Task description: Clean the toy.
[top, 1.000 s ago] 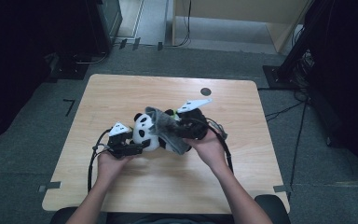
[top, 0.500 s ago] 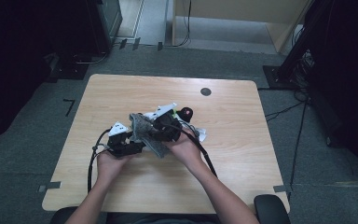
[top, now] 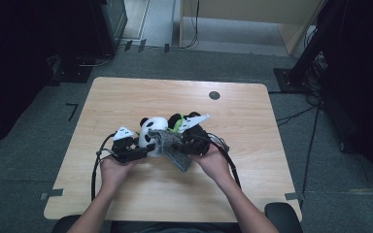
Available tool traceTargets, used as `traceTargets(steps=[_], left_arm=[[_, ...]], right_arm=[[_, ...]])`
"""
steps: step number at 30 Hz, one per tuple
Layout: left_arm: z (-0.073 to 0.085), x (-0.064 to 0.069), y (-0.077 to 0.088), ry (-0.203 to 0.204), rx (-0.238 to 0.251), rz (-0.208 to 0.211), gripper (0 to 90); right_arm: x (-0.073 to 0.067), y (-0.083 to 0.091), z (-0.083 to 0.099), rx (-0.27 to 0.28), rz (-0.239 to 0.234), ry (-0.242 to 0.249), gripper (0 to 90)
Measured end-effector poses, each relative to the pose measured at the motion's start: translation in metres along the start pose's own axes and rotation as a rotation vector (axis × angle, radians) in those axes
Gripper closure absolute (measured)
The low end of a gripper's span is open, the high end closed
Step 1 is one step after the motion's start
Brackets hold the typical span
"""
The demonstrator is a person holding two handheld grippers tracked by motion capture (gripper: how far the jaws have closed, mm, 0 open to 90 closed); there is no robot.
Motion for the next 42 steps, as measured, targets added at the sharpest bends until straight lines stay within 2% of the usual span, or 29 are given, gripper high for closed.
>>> traceTargets(steps=[4,6,11,13,15,17,18,21,22,25,27,28,30,31,34,35,36,37,38,40,42], left_arm=[[0.000,0.001,0.000,-0.023,-0.006,0.000,37.8],[0.000,0.001,0.000,-0.031,-0.006,-0.001,38.0],[0.001,0.001,0.000,-0.032,0.002,0.004,37.7],[0.002,0.001,0.000,-0.032,0.008,0.006,37.5],[0.002,0.001,0.000,-0.033,0.012,0.007,37.3],[0.002,0.001,0.000,-0.033,0.012,0.008,37.2],[0.003,0.001,0.000,-0.038,0.012,0.009,36.9],[0.003,0.001,0.000,-0.039,0.013,0.010,36.6],[0.003,0.001,0.000,-0.037,0.014,0.010,36.3],[0.003,0.001,0.000,-0.039,0.014,0.009,36.3],[0.003,0.001,0.000,-0.037,0.017,0.011,36.3],[0.003,0.001,0.000,-0.036,0.017,0.013,36.2],[0.003,0.001,0.000,-0.031,0.019,0.015,36.0],[0.003,0.000,0.001,-0.034,0.017,0.014,35.6],[0.003,0.001,0.001,-0.027,0.022,0.015,35.4],[0.002,0.001,0.001,-0.022,0.023,0.015,35.4],[0.002,0.001,0.001,-0.019,0.024,0.014,35.3],[0.002,0.001,0.001,-0.019,0.024,0.014,35.1],[0.002,0.001,0.002,-0.016,0.024,0.016,35.0],[0.002,0.001,0.002,-0.014,0.023,0.016,35.0],[0.002,0.002,0.002,-0.013,0.022,0.015,34.9]], right_arm=[[0.006,0.006,0.004,-0.002,0.008,-0.005,78.6],[0.011,0.013,0.007,0.023,0.026,0.004,78.6],[0.018,0.020,0.010,0.050,0.035,0.000,78.7],[0.022,0.025,0.010,0.065,0.052,-0.005,78.7],[0.029,0.029,0.009,0.082,0.055,-0.032,78.6],[0.032,0.030,0.009,0.081,0.059,-0.035,78.6],[0.039,0.033,0.008,0.089,0.083,-0.054,78.7],[0.045,0.035,0.009,0.091,0.107,-0.067,78.8],[0.052,0.038,0.012,0.090,0.096,-0.094,78.8],[0.053,0.040,0.013,0.091,0.097,-0.097,78.8],[0.055,0.042,0.013,0.094,0.115,-0.094,78.8],[0.056,0.044,0.013,0.097,0.128,-0.099,78.8],[0.057,0.048,0.011,0.110,0.125,-0.115,79.0],[0.054,0.052,0.007,0.120,0.105,-0.124,79.1],[0.048,0.055,0.002,0.131,0.095,-0.115,79.2],[0.043,0.057,-0.002,0.138,0.082,-0.111,79.2],[0.032,0.061,-0.013,0.153,0.044,-0.099,79.1],[0.032,0.061,-0.013,0.153,0.044,-0.099,79.1],[0.019,0.061,-0.024,0.159,0.019,-0.075,79.1],[0.016,0.060,-0.026,0.158,0.012,-0.072,79.1],[0.000,0.049,-0.040,0.143,-0.019,-0.039,79.0]])
Point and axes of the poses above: each handheld gripper's, and its own axes: y roughly backward along the jaws, z roughly out of its underside, x roughly to its right, the point moved 4 cm from there along -y, roughly forward along the jaws, and after that the axes turned 9 degrees about -y, right-handed, at the moved point
